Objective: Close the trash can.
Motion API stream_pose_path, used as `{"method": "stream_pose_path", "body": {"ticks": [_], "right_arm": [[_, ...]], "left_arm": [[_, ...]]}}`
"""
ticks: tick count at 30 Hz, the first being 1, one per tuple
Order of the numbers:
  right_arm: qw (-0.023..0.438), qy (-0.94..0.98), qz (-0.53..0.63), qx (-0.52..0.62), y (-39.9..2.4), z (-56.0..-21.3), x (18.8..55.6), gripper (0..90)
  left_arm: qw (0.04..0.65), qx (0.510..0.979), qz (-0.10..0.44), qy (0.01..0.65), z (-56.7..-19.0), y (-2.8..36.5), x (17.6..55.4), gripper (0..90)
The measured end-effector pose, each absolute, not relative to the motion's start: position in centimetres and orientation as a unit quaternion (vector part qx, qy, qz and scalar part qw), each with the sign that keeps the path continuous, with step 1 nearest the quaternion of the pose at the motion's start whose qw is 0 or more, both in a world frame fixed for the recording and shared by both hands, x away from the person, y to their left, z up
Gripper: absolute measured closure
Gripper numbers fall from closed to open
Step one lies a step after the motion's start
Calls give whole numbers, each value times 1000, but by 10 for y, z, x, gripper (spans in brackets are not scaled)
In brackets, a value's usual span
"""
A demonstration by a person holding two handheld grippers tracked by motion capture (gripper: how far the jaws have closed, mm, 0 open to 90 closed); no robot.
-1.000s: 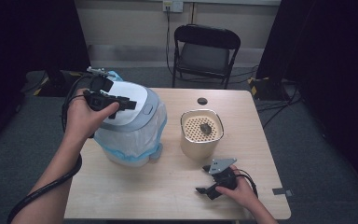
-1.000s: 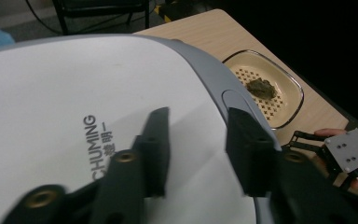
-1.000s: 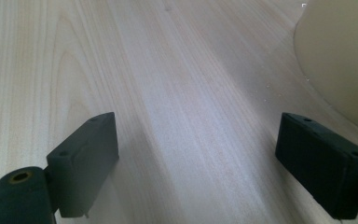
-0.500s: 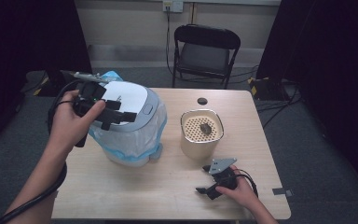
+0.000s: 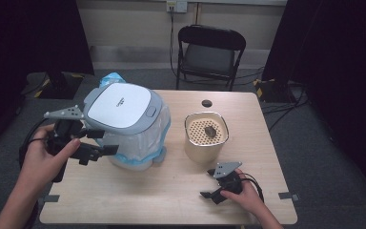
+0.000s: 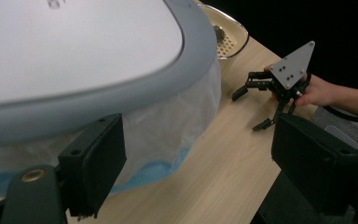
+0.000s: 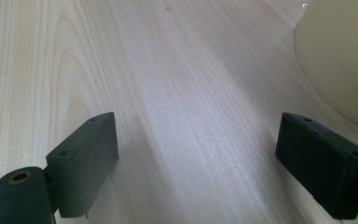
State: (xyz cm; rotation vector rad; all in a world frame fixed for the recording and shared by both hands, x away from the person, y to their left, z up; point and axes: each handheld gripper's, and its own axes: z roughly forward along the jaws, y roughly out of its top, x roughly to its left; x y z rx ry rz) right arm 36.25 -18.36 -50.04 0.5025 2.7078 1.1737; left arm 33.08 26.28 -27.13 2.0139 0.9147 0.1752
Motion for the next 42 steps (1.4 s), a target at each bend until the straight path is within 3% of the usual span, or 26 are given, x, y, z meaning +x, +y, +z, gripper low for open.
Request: {"method": "stream_pose_path", "body": {"ticks": [4, 19, 42], "right_arm": [[74, 902, 391, 168, -184, -500, 362, 121], [74, 902, 391, 167, -184, -500, 362, 121], [73, 902, 391, 167, -184, -500, 362, 121]], "left_arm": [[439, 818, 84, 362, -298, 268, 325, 172], [437, 809, 46, 390, -385, 265, 326, 173], [408, 830, 46, 377, -468, 258, 307, 173]]}}
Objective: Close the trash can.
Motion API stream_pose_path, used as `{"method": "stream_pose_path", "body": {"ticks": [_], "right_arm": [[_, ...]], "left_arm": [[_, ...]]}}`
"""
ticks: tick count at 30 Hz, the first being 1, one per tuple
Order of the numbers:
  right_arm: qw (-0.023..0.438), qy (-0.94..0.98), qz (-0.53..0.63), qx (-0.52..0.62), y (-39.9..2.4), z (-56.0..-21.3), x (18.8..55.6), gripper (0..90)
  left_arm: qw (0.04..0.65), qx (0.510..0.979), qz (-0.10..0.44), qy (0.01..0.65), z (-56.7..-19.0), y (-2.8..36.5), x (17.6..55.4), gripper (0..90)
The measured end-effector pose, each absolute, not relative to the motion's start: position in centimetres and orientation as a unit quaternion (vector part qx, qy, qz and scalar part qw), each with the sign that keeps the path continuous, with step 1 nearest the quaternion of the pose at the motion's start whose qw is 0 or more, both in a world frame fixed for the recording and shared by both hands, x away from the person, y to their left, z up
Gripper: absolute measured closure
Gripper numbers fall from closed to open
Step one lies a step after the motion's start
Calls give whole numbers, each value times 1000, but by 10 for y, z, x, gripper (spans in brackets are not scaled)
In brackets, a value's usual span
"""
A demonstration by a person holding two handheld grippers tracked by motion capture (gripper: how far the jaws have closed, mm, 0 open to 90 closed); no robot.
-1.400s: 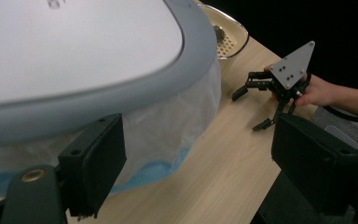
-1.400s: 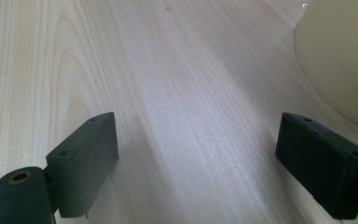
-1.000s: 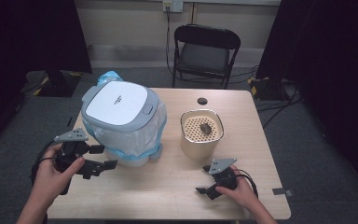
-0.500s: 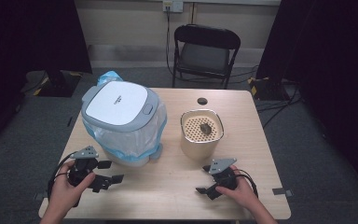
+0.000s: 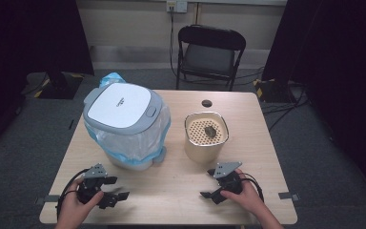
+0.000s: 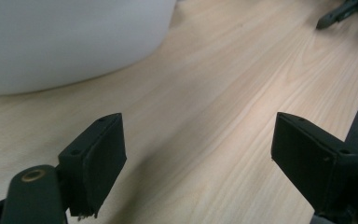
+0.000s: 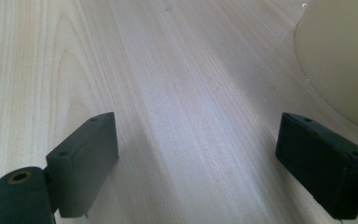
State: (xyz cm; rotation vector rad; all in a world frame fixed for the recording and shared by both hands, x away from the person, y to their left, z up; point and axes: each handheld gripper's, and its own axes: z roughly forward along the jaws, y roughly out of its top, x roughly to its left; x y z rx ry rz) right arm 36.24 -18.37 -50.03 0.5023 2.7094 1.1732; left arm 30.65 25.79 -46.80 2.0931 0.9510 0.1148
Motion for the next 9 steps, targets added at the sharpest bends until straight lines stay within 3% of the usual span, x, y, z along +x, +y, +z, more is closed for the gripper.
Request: {"method": "stream_pose_path", "body": {"ticks": [9], "right_arm": [[73, 902, 391, 167, -184, -500, 362, 120]], "left_arm": [[397, 844, 43, 357, -481, 251, 305, 173]]}}
